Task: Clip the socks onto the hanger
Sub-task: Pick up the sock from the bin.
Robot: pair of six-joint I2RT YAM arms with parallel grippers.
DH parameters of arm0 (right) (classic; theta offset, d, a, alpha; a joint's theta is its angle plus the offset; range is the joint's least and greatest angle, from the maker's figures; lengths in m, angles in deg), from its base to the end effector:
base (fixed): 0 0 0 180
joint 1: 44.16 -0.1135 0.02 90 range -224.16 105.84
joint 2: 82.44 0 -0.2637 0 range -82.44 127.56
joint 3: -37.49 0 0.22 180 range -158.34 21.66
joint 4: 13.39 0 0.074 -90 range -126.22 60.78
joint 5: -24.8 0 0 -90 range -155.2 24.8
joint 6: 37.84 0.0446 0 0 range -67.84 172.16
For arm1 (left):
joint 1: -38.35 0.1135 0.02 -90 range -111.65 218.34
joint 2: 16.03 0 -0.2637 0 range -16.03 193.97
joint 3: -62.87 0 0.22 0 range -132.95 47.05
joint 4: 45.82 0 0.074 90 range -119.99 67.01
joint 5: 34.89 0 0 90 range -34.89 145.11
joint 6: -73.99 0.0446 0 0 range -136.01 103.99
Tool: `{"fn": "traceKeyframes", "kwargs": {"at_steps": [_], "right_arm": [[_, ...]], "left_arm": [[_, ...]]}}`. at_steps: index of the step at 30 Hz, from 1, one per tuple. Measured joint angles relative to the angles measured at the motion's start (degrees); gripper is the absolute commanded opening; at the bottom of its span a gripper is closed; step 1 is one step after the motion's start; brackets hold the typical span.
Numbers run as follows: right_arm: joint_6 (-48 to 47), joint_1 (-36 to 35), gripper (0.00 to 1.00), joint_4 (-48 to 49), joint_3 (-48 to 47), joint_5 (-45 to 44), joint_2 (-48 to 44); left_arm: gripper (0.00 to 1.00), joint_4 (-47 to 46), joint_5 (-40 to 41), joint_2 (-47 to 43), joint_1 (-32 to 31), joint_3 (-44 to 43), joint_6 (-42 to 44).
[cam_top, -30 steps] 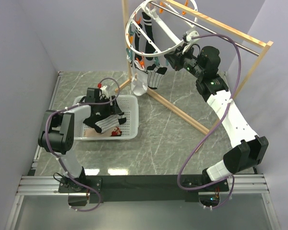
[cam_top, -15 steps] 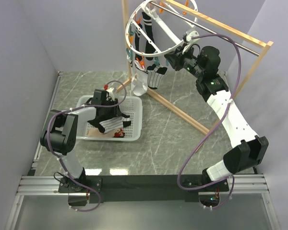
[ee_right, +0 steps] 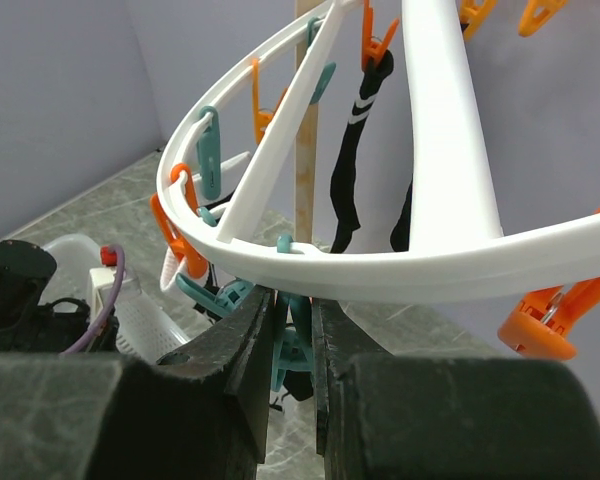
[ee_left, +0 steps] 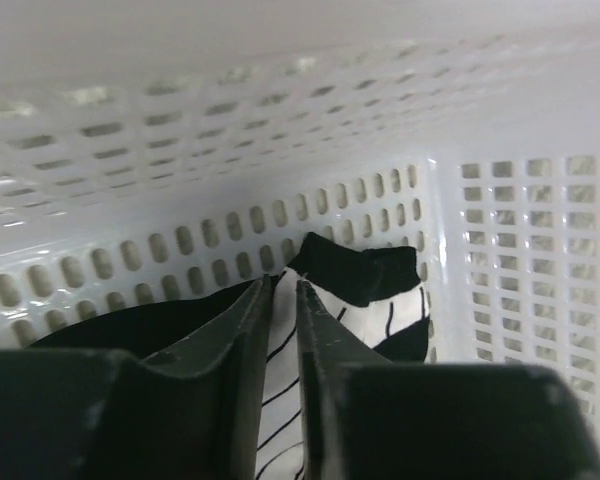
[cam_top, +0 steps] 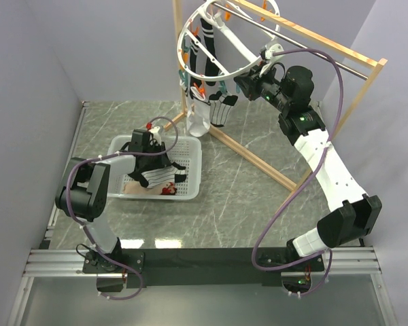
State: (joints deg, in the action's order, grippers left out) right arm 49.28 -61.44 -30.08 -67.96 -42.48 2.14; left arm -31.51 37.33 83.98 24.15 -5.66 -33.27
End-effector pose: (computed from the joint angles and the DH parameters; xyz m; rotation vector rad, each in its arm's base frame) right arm 0.2961 0.1102 0.4628 -0.5776 1.4101 0.4977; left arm 0.3211 -0.0953 0.1748 0.0886 2.4102 -0.6274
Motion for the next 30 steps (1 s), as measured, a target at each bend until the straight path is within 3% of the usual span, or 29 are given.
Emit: {"fn": "traceKeyframes", "kwargs": {"at_steps": [4,6,9,13,16,23,30], "right_arm": [[0.0,0.0,0.0,0.0,0.0,0.02,-0.15],[0.0,0.0,0.0,0.0,0.0,0.02,-0.15],[0.0,0.0,0.0,0.0,0.0,0.0,-0.15],[0.0,0.0,0.0,0.0,0.02,-0.02,-0.15],[0.0,0.0,0.0,0.0,0.02,-0.15,-0.15],[0.26,0.0,0.0,0.0,0.0,-0.76,-0.15],[1.75,0.0,0.0,-0.22,-0.07,-0.85,-0.15]], "left_arm": [[0.4,0.17,-1.7,0.13,-0.33,0.0,0.26],[0.42,0.24,-2.08,0.13,-0.42,0.0,0.55],[0.34,0.28,-2.19,0.13,-0.46,0.0,0.92],[0.11,0.83,-2.38,0.59,-0.52,-0.26,1.6],[0.01,1.77,-2.56,1.79,-0.74,-1.4,1.97],[0.01,1.99,-2.05,-0.63,-1.36,-1.25,1.73],[0.01,-3.32,-1.18,-17.25,-2.27,-0.09,-3.78]]}}
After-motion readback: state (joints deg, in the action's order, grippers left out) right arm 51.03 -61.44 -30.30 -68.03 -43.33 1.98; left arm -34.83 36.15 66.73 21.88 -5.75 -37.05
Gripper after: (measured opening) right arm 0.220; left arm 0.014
